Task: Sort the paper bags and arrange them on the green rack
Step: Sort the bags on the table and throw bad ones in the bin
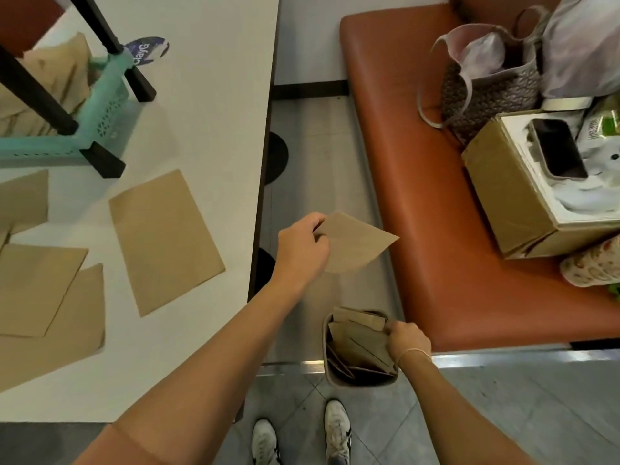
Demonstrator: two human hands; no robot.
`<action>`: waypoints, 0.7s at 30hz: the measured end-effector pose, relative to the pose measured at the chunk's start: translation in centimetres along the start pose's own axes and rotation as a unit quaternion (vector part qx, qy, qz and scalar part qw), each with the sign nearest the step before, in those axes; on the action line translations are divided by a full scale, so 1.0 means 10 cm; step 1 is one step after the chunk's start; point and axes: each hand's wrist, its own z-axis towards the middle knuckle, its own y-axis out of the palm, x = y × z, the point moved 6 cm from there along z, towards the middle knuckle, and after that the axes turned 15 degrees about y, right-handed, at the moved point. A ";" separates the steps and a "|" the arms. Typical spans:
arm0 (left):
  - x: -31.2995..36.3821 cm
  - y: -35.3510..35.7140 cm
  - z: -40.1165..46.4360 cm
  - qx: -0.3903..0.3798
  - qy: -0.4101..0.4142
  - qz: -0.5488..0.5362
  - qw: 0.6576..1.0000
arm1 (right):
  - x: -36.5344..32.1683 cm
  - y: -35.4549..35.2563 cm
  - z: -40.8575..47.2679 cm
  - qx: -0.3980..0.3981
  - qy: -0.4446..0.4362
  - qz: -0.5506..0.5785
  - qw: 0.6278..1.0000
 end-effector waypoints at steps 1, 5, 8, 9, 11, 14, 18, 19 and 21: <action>-0.02 0.02 0.00 -0.003 -0.002 -0.003 1.000 | 0.00 0.02 0.01 -0.003 -0.002 -0.004 1.000; -0.08 0.09 -0.01 -0.017 -0.014 -0.013 1.000 | -0.03 0.10 0.05 -0.027 -0.006 -0.014 1.000; -0.11 0.13 -0.03 -0.035 -0.019 -0.006 0.999 | -0.10 0.11 0.05 -0.057 -0.027 0.022 0.998; -0.13 0.14 -0.03 -0.041 -0.022 -0.006 0.999 | -0.13 0.08 0.05 -0.059 -0.033 0.053 0.996; -0.15 0.18 -0.02 -0.053 -0.025 -0.001 0.998 | -0.20 -0.08 0.07 -0.050 -0.039 0.136 0.989; -0.14 0.26 -0.02 -0.076 -0.025 0.011 0.997 | -0.30 -0.45 0.08 0.006 -0.049 0.276 0.960; -0.10 0.33 -0.02 -0.096 -0.015 0.033 0.995 | -0.46 -1.00 -0.03 0.102 -0.094 0.384 0.913; -0.11 0.36 -0.01 -0.111 -0.014 0.045 0.993 | -0.51 -1.12 -0.08 0.125 -0.122 0.381 0.908; -0.13 0.42 -0.01 -0.143 -0.022 0.070 0.987 | -0.63 -1.29 -0.21 0.152 -0.196 0.350 0.903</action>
